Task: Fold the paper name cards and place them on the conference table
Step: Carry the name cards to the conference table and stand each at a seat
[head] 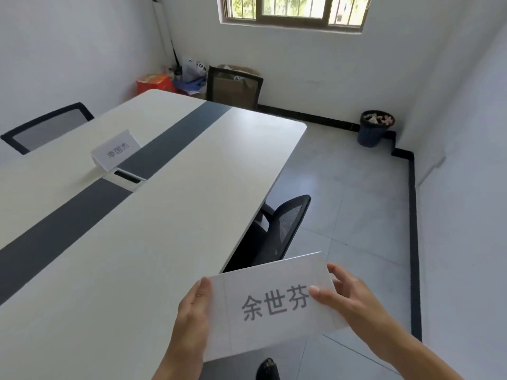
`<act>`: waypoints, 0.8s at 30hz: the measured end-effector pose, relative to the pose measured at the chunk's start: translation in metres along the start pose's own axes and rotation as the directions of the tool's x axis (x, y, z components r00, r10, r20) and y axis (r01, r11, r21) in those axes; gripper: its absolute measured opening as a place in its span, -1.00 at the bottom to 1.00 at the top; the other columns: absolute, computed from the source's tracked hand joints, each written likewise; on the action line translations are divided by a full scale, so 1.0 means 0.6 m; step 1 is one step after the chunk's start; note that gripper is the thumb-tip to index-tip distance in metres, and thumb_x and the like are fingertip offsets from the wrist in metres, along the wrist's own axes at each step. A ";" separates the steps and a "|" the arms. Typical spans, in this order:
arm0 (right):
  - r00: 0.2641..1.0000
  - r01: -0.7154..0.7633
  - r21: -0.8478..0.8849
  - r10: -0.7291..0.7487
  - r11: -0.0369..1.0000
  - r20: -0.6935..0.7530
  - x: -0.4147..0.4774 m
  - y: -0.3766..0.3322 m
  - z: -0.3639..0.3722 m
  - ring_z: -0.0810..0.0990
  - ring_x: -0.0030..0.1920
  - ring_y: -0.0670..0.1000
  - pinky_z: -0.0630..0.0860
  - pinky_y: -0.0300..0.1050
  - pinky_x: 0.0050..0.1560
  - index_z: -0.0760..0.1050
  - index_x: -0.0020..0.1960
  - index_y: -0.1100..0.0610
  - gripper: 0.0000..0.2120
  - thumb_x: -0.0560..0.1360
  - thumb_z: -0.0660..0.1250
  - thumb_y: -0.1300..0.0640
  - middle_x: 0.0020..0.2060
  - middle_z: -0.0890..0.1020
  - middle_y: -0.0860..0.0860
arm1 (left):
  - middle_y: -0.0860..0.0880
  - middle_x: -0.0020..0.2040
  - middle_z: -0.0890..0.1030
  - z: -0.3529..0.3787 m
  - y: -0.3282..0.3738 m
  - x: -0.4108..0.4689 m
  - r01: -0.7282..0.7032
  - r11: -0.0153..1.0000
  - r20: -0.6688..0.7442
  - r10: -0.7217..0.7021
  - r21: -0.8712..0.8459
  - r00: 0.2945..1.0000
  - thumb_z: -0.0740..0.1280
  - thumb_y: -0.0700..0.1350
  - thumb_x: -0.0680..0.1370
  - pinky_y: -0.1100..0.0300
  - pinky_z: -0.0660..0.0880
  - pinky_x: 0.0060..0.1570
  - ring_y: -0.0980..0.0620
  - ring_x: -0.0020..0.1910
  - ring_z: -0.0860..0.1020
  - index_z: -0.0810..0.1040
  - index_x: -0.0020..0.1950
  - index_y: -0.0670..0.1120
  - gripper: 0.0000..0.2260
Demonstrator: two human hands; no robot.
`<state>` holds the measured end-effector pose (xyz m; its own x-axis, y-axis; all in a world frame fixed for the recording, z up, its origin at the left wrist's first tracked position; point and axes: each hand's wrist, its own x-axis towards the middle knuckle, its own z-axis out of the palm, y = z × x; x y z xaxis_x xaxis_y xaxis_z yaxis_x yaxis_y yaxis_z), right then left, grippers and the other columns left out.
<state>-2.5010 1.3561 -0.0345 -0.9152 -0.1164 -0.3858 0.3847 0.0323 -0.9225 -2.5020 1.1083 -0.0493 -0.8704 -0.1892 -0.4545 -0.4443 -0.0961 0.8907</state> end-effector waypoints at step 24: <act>0.661 0.654 -0.691 0.211 0.307 0.720 0.657 -0.303 -0.156 0.60 -0.13 -0.16 0.54 -0.22 -0.06 0.45 0.14 -0.22 -0.54 0.30 0.38 -0.35 -0.15 0.64 -0.23 | 0.08 -0.35 0.24 0.283 0.207 0.378 -0.232 0.929 -0.317 0.321 0.288 0.892 0.05 0.20 0.59 0.33 0.23 -0.33 0.13 -0.35 0.20 0.23 -0.25 -0.14 -0.56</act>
<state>-2.9428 1.3972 -0.0200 -0.4377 -0.7847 -0.4390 -0.5636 0.6198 -0.5460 -2.7908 1.2197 -0.0415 -0.8522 -0.5094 -0.1192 -0.2716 0.2361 0.9330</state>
